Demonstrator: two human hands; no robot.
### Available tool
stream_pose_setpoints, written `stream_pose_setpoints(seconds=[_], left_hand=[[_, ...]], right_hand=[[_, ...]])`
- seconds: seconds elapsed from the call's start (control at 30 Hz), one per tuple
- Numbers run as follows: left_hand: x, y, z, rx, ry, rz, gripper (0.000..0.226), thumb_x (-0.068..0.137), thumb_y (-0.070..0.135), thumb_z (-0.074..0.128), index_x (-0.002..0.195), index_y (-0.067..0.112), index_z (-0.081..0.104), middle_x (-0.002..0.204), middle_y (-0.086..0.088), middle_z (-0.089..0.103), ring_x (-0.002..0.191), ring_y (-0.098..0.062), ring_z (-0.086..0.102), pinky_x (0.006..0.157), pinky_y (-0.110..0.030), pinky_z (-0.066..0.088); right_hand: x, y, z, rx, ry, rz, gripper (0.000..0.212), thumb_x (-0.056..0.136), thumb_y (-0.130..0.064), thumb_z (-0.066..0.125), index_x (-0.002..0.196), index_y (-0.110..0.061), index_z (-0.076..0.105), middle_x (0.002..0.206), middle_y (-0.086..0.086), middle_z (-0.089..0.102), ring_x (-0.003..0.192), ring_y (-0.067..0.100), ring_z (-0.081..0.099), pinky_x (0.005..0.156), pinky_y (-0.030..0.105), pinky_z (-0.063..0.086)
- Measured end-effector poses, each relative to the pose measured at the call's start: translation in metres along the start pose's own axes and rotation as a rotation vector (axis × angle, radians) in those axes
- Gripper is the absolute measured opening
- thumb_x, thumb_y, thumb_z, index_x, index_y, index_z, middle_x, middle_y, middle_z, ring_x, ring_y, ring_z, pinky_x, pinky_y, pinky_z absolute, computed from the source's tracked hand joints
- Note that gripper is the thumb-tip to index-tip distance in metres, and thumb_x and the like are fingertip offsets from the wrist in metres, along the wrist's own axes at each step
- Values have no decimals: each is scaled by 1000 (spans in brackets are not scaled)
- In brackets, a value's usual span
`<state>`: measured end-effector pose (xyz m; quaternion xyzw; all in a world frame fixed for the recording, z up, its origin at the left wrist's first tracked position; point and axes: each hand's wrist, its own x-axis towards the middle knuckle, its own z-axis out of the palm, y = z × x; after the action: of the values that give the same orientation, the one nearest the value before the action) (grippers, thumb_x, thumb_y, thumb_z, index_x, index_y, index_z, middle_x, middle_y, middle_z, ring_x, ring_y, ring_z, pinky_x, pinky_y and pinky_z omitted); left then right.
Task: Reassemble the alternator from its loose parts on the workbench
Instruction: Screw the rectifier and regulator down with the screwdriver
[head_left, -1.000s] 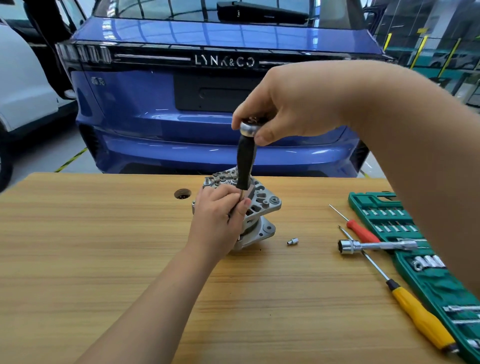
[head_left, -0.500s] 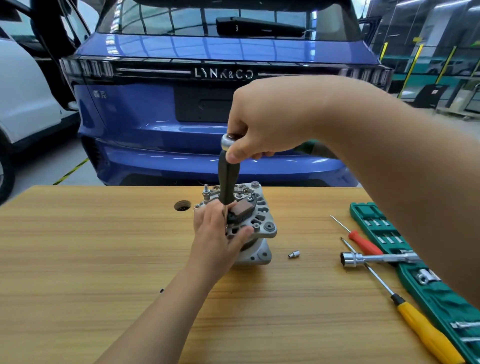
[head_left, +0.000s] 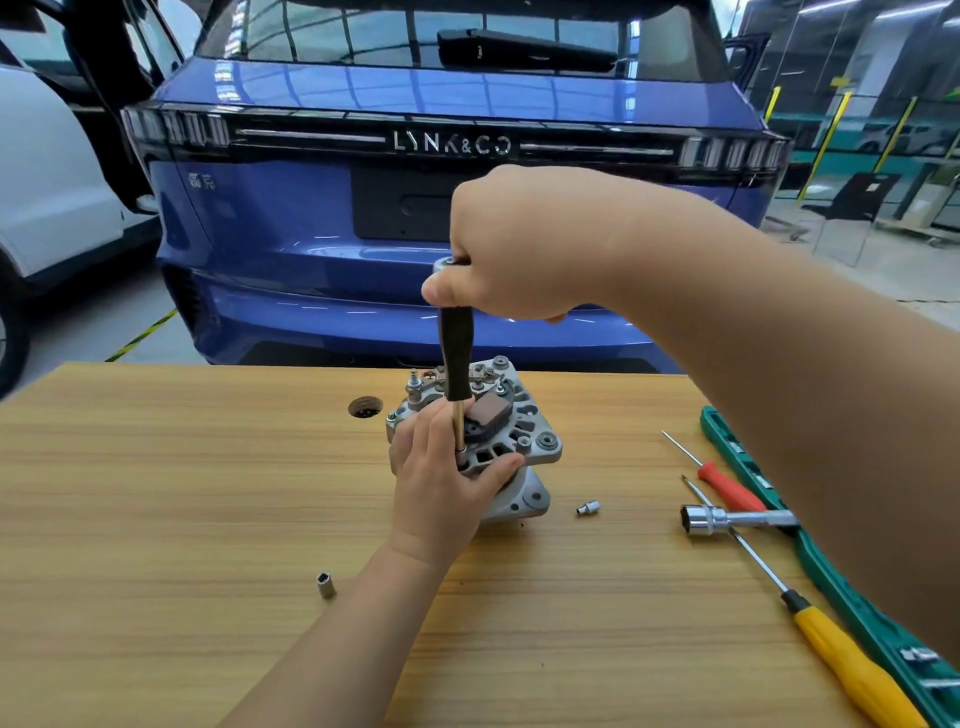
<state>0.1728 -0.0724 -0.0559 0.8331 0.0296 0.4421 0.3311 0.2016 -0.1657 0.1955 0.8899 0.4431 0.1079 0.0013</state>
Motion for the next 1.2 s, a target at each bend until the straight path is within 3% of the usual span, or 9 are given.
stream_pose_setpoints(seconds=[0.13, 0.27, 0.33, 0.5, 0.77, 0.93, 1.03, 1.1, 1.2], left_hand=[[0, 3, -3, 12, -1, 9, 60, 73, 51, 69, 119, 14, 56, 116, 2, 53, 111, -12, 36, 98, -40, 40], [1, 1, -5, -2, -42, 23, 47, 69, 35, 83, 110, 19, 66, 118, 14, 46, 109, -7, 31, 96, -29, 32], [0, -1, -8, -25, -77, 14, 49, 69, 33, 84, 113, 22, 65, 121, 18, 44, 111, -6, 30, 97, -26, 30], [0, -2, -9, -46, -50, -5, 54, 68, 33, 84, 116, 21, 62, 120, 15, 48, 110, -7, 32, 99, -33, 34], [2, -2, -15, -33, -81, 4, 54, 67, 35, 84, 113, 18, 63, 114, 17, 48, 107, -6, 35, 100, -7, 21], [3, -2, -21, -38, -165, -25, 47, 74, 37, 78, 116, 32, 57, 120, 35, 39, 114, 4, 29, 102, -13, 14], [6, -11, -35, -5, -256, 28, 37, 80, 48, 66, 116, 42, 57, 126, 45, 34, 119, 11, 23, 106, -39, 27], [9, -18, -46, 82, -249, 125, 44, 81, 54, 57, 119, 33, 64, 131, 34, 40, 119, -1, 28, 102, -57, 33], [17, -31, -63, 161, -279, 227, 49, 83, 54, 52, 121, 27, 65, 139, 14, 47, 124, -20, 38, 103, -54, 32]], right_hand=[[-7, 6, 1, 12, -37, 27, 44, 94, -48, 51, 64, -16, 54, 30, -14, 49, 39, 17, 57, 45, 21, 33], [-1, 10, -21, -124, -189, -110, 17, 82, -45, 66, 87, -30, 72, 68, -9, 69, 58, 9, 59, 56, 27, 41], [6, 12, -28, -194, -189, -139, 22, 79, -41, 70, 101, -38, 71, 80, -10, 67, 65, 8, 55, 60, 28, 42], [9, 16, -24, -131, -187, -119, 32, 78, -59, 64, 72, -29, 73, 53, -19, 63, 49, -5, 56, 51, 23, 33], [3, 4, -10, -123, -75, -110, 53, 88, -57, 53, 61, -14, 65, 46, -4, 61, 40, 14, 53, 47, 24, 31], [-11, 6, -4, 109, 80, -183, 46, 84, -55, 57, 77, -11, 66, 57, -1, 47, 48, 13, 36, 47, 29, 30], [-16, 28, -16, 135, 176, -114, 42, 80, -53, 58, 70, -13, 64, 50, -1, 42, 42, 11, 31, 44, 26, 27], [-19, 45, -18, 99, 172, -38, 43, 79, -52, 57, 71, -10, 64, 54, 7, 45, 45, 14, 32, 48, 28, 28], [-22, 59, -9, 83, 131, 34, 43, 79, -49, 58, 67, -8, 60, 52, 4, 38, 48, 19, 31, 50, 31, 27]])
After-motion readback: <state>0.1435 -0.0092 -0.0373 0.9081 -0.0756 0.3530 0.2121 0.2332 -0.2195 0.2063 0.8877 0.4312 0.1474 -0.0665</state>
